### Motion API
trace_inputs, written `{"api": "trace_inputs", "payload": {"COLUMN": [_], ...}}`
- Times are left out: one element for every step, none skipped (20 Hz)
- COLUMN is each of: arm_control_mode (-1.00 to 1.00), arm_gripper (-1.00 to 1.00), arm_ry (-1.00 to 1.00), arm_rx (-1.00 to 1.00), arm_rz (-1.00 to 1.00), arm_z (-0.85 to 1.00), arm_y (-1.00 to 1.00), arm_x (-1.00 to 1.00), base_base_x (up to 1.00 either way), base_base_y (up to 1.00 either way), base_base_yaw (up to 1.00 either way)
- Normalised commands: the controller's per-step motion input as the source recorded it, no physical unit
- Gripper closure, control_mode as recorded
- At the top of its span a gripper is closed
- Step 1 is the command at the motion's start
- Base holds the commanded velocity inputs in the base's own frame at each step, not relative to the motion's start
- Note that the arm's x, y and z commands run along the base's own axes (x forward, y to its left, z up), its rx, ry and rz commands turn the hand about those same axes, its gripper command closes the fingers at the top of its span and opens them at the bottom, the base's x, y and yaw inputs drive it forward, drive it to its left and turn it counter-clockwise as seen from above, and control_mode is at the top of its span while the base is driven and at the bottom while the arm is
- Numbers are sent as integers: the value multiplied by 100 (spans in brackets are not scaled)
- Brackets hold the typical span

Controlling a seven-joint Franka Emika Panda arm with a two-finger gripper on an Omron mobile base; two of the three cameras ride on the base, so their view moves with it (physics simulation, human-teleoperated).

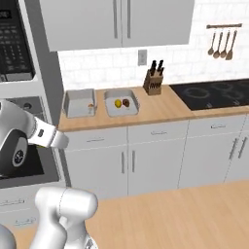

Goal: Place one lemon and one chicken drumstick in each tupperware on the nearby counter, to pack two identical lunches.

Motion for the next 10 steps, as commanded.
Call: {"api": "trace_inputs", "payload": {"arm_control_mode": [100, 100, 100, 100, 100, 100, 100, 100, 100, 100], "arm_gripper": [100, 100, 100, 100, 100, 100, 100, 100, 100, 100], "arm_ry": [0, 0, 0, 0, 0, 0, 0, 0, 0, 0], "arm_rx": [0, 0, 0, 0, 0, 0, 0, 0, 0, 0], "arm_rz": [0, 0, 0, 0, 0, 0, 0, 0, 0, 0], "arm_z": [0, 0, 0, 0, 0, 0, 0, 0, 0, 0], "arm_y": [0, 0, 0, 0, 0, 0, 0, 0, 0, 0], "arm_x": [0, 0, 0, 0, 0, 0, 0, 0, 0, 0], "base_base_x": [99, 100, 100, 100, 100, 100, 100, 100, 100, 100], "base_base_y": [-64, -56, -55, -49, -41, -28, -20, -19, -13, -12], "base_base_yaw": [-26, -29, -30, -29, -24, -15, -9, -3, 0, 3]}}
